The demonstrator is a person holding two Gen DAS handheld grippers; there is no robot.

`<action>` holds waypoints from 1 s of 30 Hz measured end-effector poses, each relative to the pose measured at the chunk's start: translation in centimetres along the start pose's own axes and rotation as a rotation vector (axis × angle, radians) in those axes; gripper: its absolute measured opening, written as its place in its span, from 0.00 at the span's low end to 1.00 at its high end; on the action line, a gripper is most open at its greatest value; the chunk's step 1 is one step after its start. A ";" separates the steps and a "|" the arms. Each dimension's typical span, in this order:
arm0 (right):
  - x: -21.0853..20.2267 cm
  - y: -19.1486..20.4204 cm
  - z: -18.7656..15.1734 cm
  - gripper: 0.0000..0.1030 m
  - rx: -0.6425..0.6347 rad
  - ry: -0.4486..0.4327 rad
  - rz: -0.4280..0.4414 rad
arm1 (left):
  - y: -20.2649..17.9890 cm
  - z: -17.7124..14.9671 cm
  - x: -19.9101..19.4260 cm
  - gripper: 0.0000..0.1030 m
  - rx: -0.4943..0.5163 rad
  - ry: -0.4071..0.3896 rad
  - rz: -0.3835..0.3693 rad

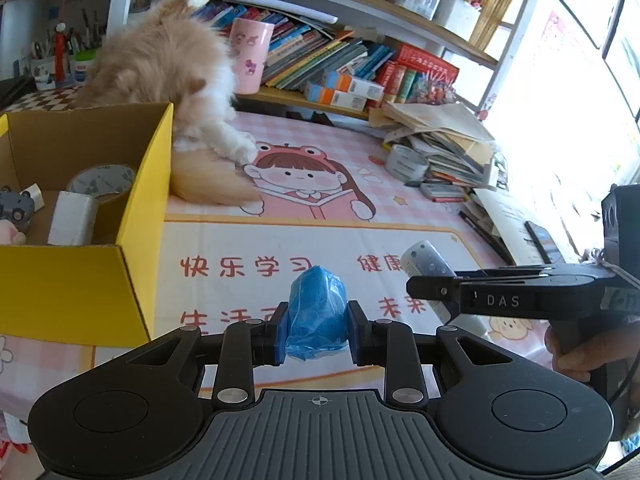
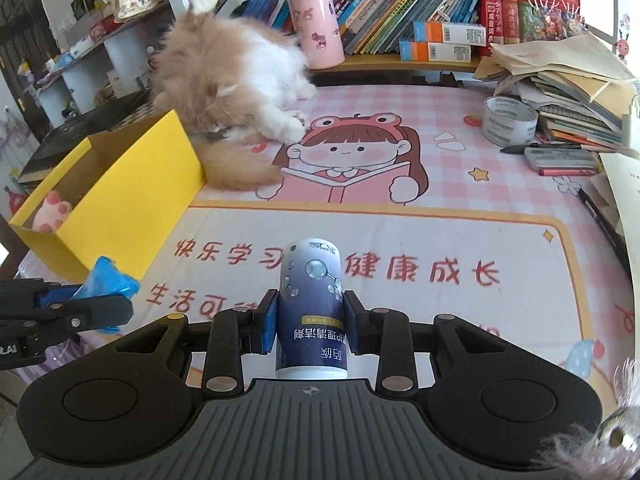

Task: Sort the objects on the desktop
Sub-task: 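Lift the blue bag and tube with both tools toward the yellow box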

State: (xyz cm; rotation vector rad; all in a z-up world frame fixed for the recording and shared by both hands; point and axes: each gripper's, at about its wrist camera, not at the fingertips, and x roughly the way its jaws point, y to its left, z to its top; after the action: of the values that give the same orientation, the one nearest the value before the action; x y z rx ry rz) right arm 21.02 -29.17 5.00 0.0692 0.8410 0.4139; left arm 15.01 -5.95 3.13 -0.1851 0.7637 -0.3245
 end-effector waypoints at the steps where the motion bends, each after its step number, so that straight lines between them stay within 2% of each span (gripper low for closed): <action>1: -0.2 0.4 -0.2 0.29 0.002 -0.001 -0.001 | 0.1 -0.1 -0.2 0.26 0.003 0.000 -0.005; 21: -3.5 8.5 -6.7 0.29 0.044 0.027 -0.009 | 3.2 -4.9 -6.2 0.26 0.019 0.037 -0.053; 30: -4.4 12.4 -10.4 0.29 0.064 0.057 0.002 | 5.5 -8.2 -9.6 0.26 0.004 0.056 -0.039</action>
State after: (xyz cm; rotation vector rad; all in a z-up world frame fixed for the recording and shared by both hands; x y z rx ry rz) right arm 6.72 -20.56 3.92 0.1182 0.9109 0.3922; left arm 3.94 2.19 1.94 -0.1875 0.8154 -0.3695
